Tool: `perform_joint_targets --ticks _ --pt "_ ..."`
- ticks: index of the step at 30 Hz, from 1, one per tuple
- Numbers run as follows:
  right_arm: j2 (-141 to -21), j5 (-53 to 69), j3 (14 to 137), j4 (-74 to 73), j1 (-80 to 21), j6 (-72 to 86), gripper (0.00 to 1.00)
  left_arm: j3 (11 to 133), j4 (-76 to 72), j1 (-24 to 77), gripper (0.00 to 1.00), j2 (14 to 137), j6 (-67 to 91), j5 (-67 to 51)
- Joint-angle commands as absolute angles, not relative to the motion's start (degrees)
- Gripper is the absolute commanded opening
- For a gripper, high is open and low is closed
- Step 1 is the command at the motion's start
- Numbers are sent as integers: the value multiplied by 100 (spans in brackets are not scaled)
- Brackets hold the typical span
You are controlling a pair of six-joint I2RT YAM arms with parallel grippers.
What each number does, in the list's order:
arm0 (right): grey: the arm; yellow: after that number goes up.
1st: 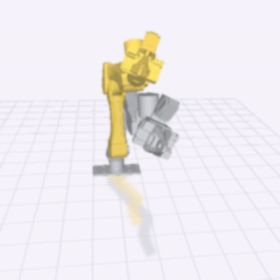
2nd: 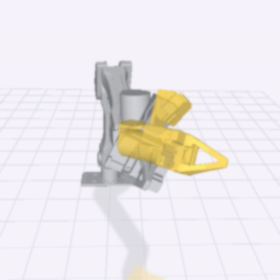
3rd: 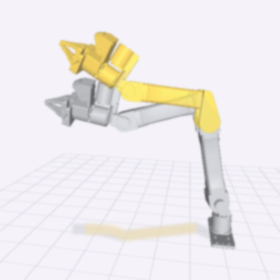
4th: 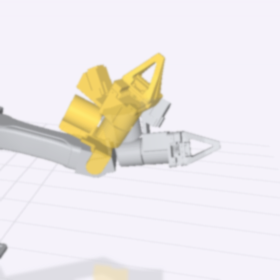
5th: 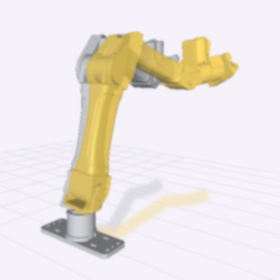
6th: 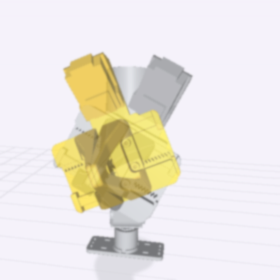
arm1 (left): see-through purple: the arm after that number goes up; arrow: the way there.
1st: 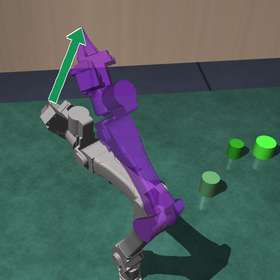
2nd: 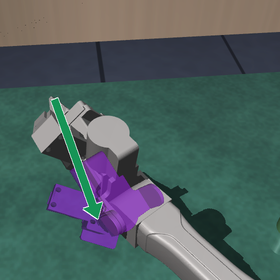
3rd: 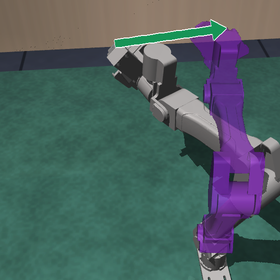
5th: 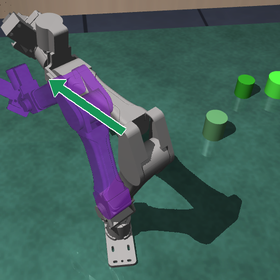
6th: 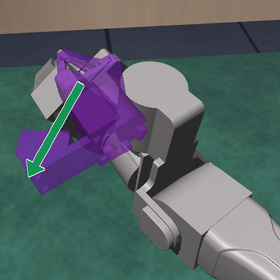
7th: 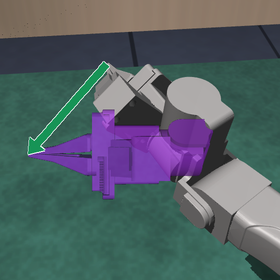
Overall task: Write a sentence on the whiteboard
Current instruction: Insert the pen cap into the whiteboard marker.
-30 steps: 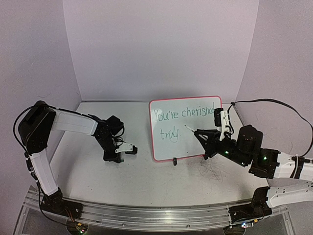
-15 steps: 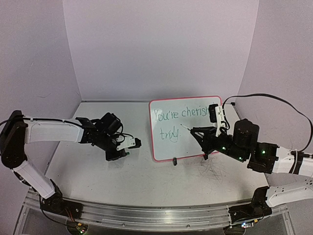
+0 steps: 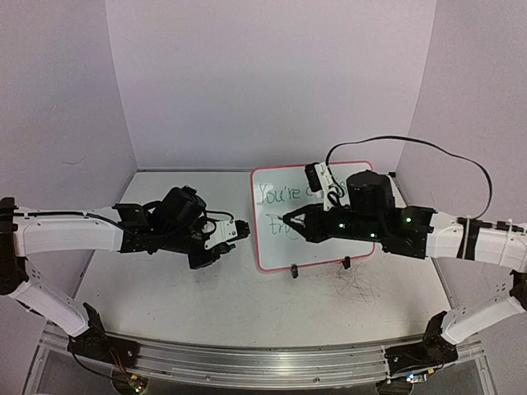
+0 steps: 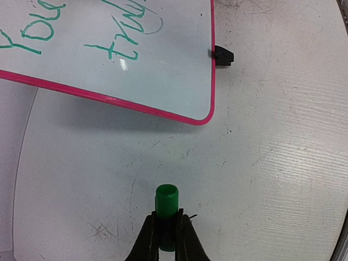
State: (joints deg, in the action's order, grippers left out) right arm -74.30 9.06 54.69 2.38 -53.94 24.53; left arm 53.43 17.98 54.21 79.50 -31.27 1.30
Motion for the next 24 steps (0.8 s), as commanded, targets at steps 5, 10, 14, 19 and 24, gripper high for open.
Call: perform_joint_targets --ticks 5,10,14,19,24 --pt "-8847 2184 6384 -151 -5388 3062 0 5263 1561 5656 0 7719 -3342 -62" --pt "-9264 2384 6638 -151 -5388 3018 0 5111 1235 5836 0 7649 -3598 266" --pt "-9239 2330 6566 -146 -5384 2937 0 5018 1200 5896 0 7693 -3761 397" --pt "-8896 2052 6286 -132 -5388 2879 0 4901 1191 5906 0 7721 -3910 567" --pt "-8859 2482 6090 -60 -5425 2818 0 4816 1090 5906 0 7722 -3970 657"
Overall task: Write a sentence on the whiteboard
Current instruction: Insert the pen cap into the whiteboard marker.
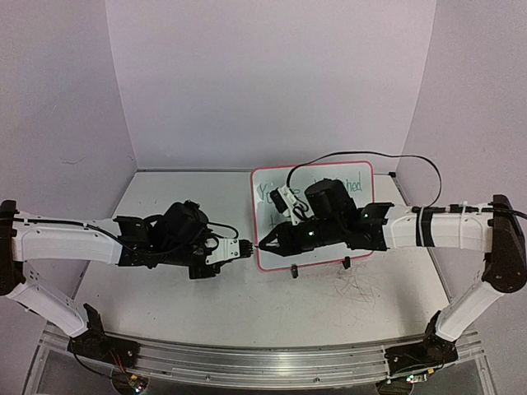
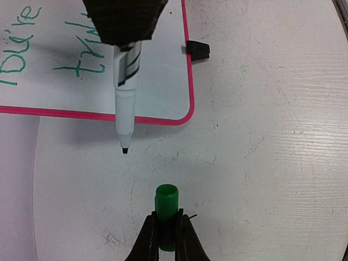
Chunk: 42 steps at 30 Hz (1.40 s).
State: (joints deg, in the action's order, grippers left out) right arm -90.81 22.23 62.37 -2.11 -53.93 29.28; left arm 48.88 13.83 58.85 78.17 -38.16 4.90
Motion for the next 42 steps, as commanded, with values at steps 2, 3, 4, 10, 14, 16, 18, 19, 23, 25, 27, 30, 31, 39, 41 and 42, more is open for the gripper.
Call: perform_joint_targets --ticks 2,3,4,10,14,16,18,19,23,25,27,30,31,39,41,42 --pt "-8852 2513 6035 -44 -5438 2829 0 4798 1063 5908 0 7714 -3973 698" --pt "-8858 2544 6027 49 -5439 2841 0 4789 1044 5907 0 7695 -3969 704" --pt "-8869 2576 6021 136 -5441 2853 0 4780 1022 5906 0 7675 -3966 708" --pt "-8979 2631 6093 354 -5516 2893 0 4790 985 5906 0 7674 -3941 678" --pt "-9077 2660 6146 405 -5535 2916 0 4798 985 5906 0 7670 -3915 665" --pt "-9172 2665 6189 411 -5558 2919 0 4810 988 5906 0 7675 -3911 658" --pt "-9209 2633 6201 413 -5564 2918 0 4815 984 5910 0 7681 -3904 655" --pt "-9219 2601 6206 414 -5568 2915 0 4811 983 5911 0 7680 -3897 656" --pt "-9302 2565 6231 428 -5569 2914 0 4797 984 5916 0 7672 -3885 643" --pt "-9324 2513 6225 446 -5566 2932 0 4793 984 5915 0 7660 -3882 635" --pt "-9313 2460 6216 466 -5569 2943 0 4788 981 5915 0 7665 -3878 635" --pt "-9289 2412 6207 481 -5568 2951 0 4789 984 5915 0 7664 -3876 634" --pt "-9265 2391 6195 483 -5568 2953 0 4782 984 5915 0 7674 -3876 633" --pt "-9090 2374 6089 506 -5566 2965 0 4769 993 5915 0 7713 -3905 667" --pt "-9078 2377 6051 512 -5567 2980 0 4773 993 5914 0 7722 -3913 690" --pt "-9071 2364 6039 518 -5569 2983 0 4777 993 5912 0 7725 -3913 687"
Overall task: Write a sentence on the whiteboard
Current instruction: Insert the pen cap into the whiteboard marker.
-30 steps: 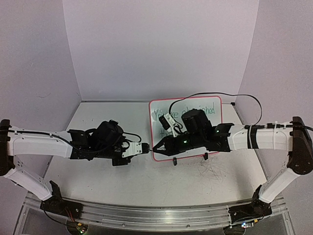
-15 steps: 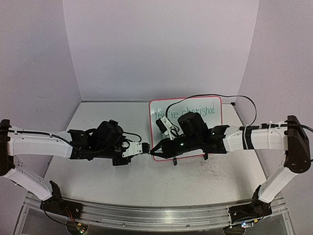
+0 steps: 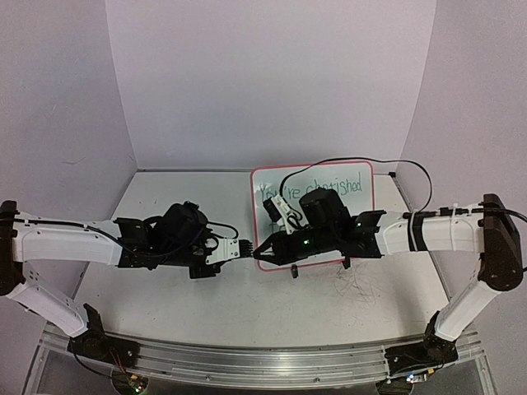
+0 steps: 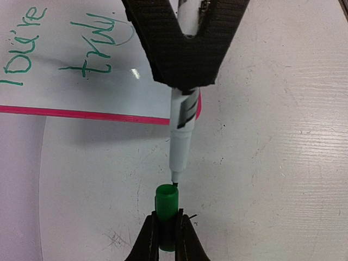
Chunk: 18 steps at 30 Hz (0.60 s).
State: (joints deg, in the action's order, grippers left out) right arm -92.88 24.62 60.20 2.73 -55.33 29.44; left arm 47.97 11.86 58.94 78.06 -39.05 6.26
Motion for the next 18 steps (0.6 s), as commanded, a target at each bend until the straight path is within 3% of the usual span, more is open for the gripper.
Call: perform_joint_targets --ticks 1,18 --pt "-9064 2358 6030 520 -5566 2980 0 4773 993 5915 0 7726 -3909 678" --pt "-9034 2358 5971 572 -5566 2980 0 4811 1022 5925 0 7770 -3882 719"
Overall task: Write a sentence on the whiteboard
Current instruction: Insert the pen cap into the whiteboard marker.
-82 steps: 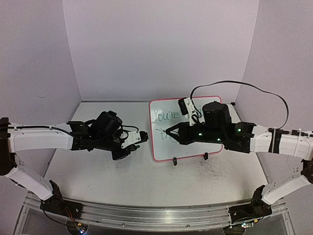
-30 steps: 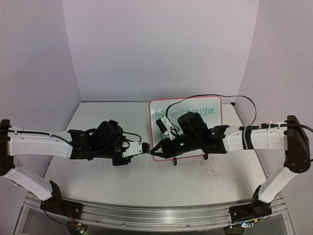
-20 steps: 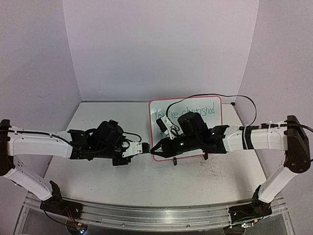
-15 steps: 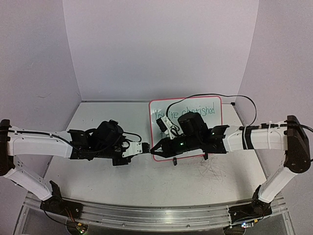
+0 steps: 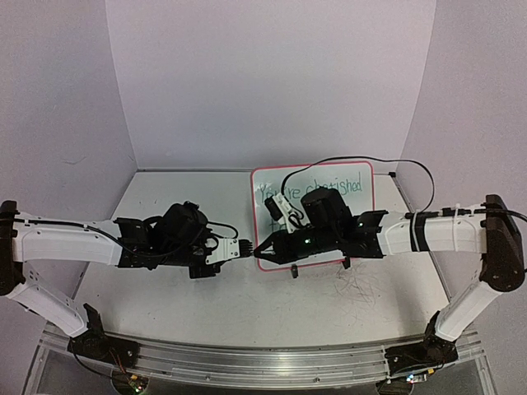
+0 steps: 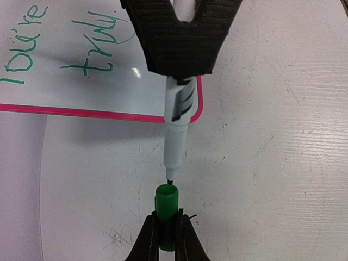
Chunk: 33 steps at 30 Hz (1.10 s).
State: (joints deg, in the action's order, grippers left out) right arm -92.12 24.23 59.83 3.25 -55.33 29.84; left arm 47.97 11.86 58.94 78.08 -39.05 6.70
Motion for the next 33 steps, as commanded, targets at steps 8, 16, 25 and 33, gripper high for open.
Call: perform_joint_targets --ticks 8,16,25,33 --pt "-9285 2488 6116 707 -5579 2997 0 4832 1065 5941 0 7717 -3867 712" --pt "-9501 2557 6229 775 -5582 3004 0 4849 1079 5959 0 7671 -3845 679" --pt "-9706 2507 6315 1012 -5619 3086 0 4951 991 5984 0 7484 -3680 485" --pt "-10175 2567 6683 1260 -5807 3341 0 5195 513 6325 0 7280 -3607 562"
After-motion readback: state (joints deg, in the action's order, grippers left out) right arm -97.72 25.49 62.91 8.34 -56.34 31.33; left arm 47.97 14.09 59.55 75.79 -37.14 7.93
